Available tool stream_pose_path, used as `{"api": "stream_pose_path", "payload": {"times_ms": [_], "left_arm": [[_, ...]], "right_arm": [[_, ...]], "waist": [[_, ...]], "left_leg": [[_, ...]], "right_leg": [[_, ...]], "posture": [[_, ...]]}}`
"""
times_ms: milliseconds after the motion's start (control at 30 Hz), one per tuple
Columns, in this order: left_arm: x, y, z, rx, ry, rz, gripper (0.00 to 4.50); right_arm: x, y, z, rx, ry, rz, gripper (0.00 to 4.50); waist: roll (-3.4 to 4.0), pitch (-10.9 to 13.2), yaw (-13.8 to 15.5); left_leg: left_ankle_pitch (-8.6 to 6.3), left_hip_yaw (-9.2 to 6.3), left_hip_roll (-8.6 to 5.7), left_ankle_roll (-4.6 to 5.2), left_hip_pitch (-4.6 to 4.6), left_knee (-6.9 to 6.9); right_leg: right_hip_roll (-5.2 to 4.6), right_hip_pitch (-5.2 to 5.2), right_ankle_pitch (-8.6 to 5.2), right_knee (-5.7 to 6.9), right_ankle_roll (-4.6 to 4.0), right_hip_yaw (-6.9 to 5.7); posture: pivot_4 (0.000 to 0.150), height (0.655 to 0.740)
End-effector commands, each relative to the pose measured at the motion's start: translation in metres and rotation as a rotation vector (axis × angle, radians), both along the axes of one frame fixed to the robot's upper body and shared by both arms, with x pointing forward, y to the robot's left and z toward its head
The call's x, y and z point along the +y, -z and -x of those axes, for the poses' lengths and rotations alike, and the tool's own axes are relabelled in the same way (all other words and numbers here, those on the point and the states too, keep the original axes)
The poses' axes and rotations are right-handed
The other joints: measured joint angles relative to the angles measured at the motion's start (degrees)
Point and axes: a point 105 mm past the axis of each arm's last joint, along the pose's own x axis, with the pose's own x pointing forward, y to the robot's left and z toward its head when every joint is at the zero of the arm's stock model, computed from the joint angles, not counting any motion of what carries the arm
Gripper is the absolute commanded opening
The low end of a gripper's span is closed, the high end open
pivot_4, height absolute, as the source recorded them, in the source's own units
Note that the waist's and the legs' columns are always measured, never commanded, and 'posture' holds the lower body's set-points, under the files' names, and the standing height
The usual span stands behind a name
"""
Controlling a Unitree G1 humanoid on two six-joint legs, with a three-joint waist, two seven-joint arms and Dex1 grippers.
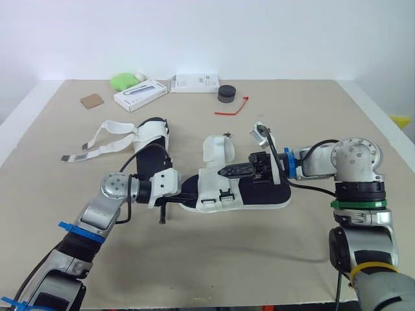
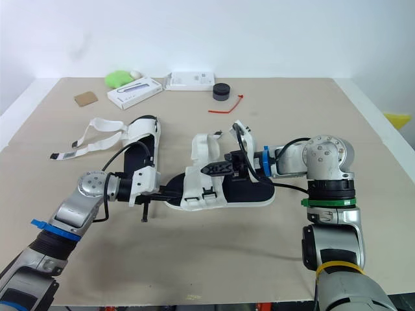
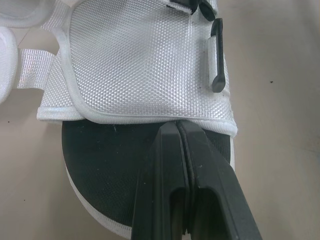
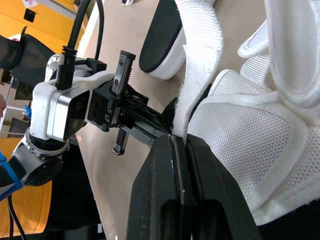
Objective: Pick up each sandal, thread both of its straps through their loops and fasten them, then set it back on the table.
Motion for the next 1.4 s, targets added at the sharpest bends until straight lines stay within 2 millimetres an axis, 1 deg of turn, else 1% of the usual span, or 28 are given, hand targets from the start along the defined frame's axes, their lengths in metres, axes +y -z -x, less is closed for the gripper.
{"api": "stream_pose_path", "payload": {"times_ms": [33,467,633,800,1033,1300,1400], "left_arm": [[0.000,0.004,0.003,0.002,0.011,-0.025,0.00],[0.002,0.006,0.003,0.002,0.009,-0.034,0.00],[0.001,0.006,0.003,0.002,0.011,-0.035,0.00],[0.001,0.006,0.004,0.004,0.013,-0.034,0.00],[0.000,0.007,0.005,0.006,0.014,-0.036,0.00],[-0.001,0.008,0.004,0.004,0.013,-0.036,0.00],[0.000,0.009,0.005,0.000,0.014,-0.042,0.00]], "right_arm": [[-0.003,-0.013,0.000,-0.038,0.008,-0.030,0.15],[-0.005,-0.023,0.003,-0.032,0.002,-0.063,0.15],[-0.005,-0.016,0.004,-0.013,0.012,-0.056,0.15],[-0.010,-0.005,0.004,0.014,0.040,-0.032,0.15],[-0.010,-0.001,0.005,0.029,0.042,-0.025,0.15],[-0.012,0.009,0.007,0.047,0.050,0.030,0.15],[-0.009,0.004,0.006,0.049,0.039,0.007,0.15]], "waist": [[0.00,0.0,0.0],[0.00,0.0,0.0],[0.00,0.0,0.0],[0.00,0.0,0.0],[0.00,0.0,0.0],[0.00,0.0,0.0],[0.00,0.0,0.0]], "left_leg": [[0.00,0.00,0.00,0.00,0.00,0.00],[0.00,0.01,0.00,0.00,0.00,0.00],[0.00,0.01,0.00,0.00,-0.01,0.00],[0.00,0.01,0.00,0.00,-0.01,0.00],[0.00,0.01,0.01,0.00,-0.01,0.00],[0.00,0.01,0.01,0.01,-0.01,0.00],[-0.01,0.01,0.01,0.01,-0.01,0.00]], "right_leg": [[0.00,0.00,0.00,0.00,0.00,0.00],[0.00,0.00,0.00,0.00,0.00,0.00],[0.00,0.00,0.00,0.00,0.00,0.01],[0.00,0.00,0.00,-0.01,0.01,0.01],[0.02,0.00,0.00,-0.01,0.01,0.02],[0.02,0.00,0.00,-0.02,0.01,0.02],[0.03,0.00,0.00,-0.02,0.01,0.02]], "posture": [[0.150,0.7400],[0.150,0.7400],[0.150,0.7400],[0.150,0.7400],[0.150,0.7400],[0.150,0.7400],[0.150,0.7400]]}}
